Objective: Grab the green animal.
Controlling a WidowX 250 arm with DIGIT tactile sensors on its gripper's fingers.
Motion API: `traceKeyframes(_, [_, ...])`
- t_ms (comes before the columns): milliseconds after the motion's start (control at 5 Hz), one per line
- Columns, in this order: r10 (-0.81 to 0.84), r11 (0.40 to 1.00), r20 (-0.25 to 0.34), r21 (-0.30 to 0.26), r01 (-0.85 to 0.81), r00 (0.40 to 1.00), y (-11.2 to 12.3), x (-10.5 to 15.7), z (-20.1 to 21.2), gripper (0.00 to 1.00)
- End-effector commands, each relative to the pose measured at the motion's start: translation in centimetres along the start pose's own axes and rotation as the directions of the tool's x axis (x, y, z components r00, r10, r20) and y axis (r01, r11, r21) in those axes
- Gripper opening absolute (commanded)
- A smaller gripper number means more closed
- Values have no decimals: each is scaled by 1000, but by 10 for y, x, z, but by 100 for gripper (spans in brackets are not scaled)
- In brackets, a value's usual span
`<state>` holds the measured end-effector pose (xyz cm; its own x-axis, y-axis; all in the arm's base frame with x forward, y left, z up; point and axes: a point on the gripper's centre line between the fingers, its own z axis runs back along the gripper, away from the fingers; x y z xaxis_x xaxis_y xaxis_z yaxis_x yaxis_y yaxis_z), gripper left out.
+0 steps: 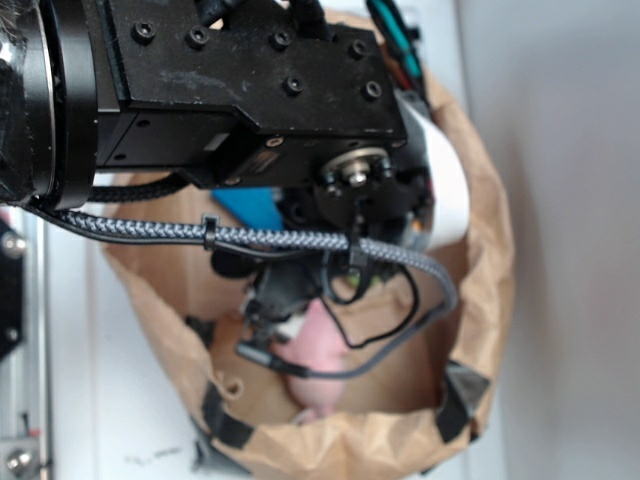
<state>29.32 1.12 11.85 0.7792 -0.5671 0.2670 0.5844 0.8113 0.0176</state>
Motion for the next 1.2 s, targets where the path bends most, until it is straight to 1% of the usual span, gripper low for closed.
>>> traceKeyframes(0, [-239,969,47,-45,241,970,10,-7,13,100])
traceKeyframes(200, [-257,965,12,-48,257,966,13,-16,13,100])
traceKeyframes(400, [-259,965,0,-28,259,966,11,-21,7,100])
traceKeyframes(600, [-247,969,0,1,247,969,20,-19,1,100])
traceKeyframes(800, [-230,973,46,21,229,972,25,-7,2,100])
traceKeyframes(1000, [-212,977,43,37,210,976,32,5,-5,100])
